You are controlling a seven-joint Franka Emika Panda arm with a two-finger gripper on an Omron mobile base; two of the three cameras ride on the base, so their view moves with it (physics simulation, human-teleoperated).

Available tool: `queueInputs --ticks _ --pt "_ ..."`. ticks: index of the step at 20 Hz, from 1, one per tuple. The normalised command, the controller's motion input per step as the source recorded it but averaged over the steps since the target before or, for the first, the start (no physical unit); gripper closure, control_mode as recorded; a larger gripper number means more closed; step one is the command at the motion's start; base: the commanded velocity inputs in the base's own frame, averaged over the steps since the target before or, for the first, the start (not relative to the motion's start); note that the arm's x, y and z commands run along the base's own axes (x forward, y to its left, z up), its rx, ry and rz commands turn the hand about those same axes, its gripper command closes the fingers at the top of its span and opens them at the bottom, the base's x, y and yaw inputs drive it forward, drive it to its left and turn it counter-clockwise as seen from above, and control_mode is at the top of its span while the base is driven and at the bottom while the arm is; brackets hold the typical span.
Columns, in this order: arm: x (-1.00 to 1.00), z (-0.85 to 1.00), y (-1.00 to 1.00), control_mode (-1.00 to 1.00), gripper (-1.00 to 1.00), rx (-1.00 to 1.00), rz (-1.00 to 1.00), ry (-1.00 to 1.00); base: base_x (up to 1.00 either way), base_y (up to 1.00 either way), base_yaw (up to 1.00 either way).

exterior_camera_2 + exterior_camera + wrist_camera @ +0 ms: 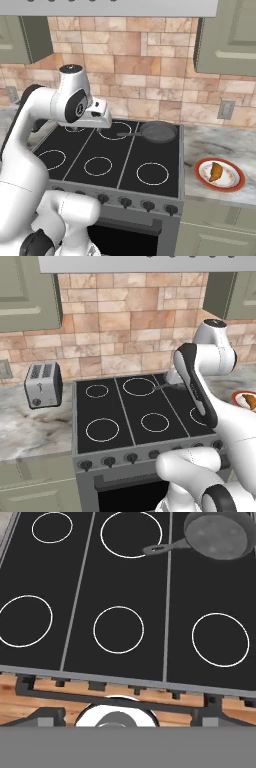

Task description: Pick the croissant and place it on the pan. Then turn on the stove to warm the croissant.

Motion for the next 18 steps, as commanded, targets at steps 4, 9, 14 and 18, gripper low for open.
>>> queueInputs --ticks 4,9,14,18 --pt "-0.12 -0.04 -0.16 -1.00 -1.00 0.00 0.00 0.00 0.00 0.00 0.00" --pt "-0.08 -0.04 -0.17 -1.00 -1.00 0.00 0.00 0.00 0.00 0.00 0.00" --pt "-0.08 -0.02 -0.16 -1.00 -1.00 0.00 0.00 0.00 0.00 0.00 0.00" --pt "-0.04 0.00 -0.18 -1.00 -1.00 0.00 0.00 0.00 0.00 0.00 0.00"
